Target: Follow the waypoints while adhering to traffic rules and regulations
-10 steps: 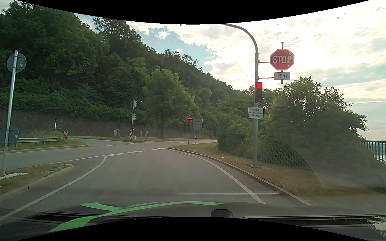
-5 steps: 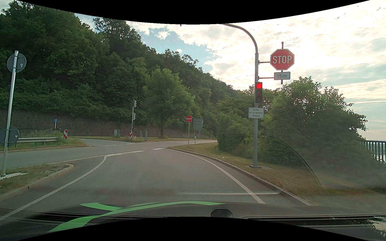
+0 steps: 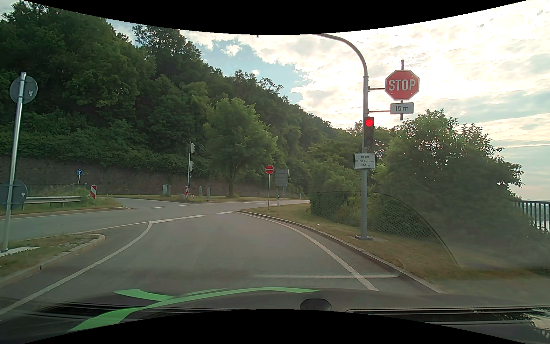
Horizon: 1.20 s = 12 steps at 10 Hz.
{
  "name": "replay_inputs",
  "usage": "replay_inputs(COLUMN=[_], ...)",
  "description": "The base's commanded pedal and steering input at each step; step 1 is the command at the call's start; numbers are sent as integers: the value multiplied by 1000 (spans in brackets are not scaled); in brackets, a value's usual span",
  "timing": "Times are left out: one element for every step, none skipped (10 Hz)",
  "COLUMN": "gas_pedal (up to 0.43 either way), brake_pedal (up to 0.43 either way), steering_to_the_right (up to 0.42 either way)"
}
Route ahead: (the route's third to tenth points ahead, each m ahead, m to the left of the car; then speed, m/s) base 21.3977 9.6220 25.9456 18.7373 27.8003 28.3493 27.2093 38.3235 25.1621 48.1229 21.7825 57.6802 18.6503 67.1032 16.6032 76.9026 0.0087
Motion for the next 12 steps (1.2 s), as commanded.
replay_inputs(gas_pedal=[0, 0, 0, 0, 0, 0, 0, 0, 0, 0, 0, 0], brake_pedal=[165, 165, 165, 165, 165, 171, 171, 177, 177, 177, 177, 177], steering_to_the_right=[-96, -96, -96, -97, -97, -96, -97, -96, -97, -96, -96, -96])
